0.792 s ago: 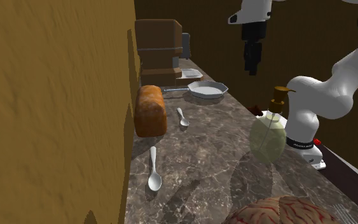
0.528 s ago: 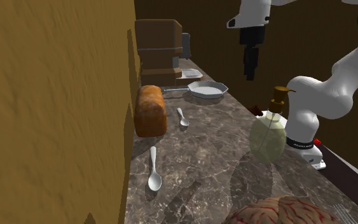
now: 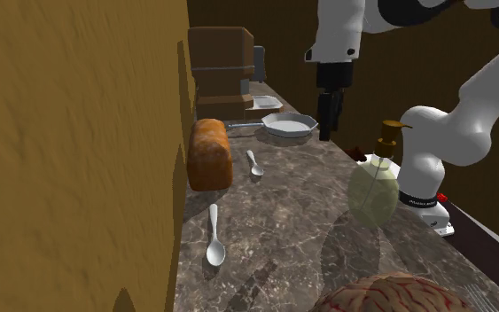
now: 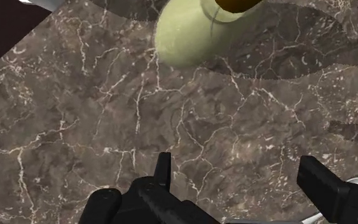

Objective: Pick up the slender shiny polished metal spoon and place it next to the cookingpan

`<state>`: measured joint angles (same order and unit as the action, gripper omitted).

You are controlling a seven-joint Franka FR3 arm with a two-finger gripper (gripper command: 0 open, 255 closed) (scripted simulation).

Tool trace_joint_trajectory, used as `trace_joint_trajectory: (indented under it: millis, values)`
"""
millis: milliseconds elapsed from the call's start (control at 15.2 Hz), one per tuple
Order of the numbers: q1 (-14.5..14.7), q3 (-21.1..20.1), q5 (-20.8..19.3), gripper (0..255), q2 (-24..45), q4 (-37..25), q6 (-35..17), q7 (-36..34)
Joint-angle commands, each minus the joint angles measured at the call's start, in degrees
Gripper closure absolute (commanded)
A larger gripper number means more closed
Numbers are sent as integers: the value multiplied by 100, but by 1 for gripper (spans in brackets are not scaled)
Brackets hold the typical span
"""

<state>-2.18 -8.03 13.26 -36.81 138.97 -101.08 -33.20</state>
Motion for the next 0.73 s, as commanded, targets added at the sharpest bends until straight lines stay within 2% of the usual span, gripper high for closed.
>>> trace_joint_trajectory:
  millis: [0, 330, 660]
  values:
    - [-51, -226, 156, 0, 339, 11, -446, -466]
    - [-204, -725, 350, 0, 1264, -265, -1330, -1583]
    - [-386, -1129, 266, 0, 2313, -743, -2129, -2742]
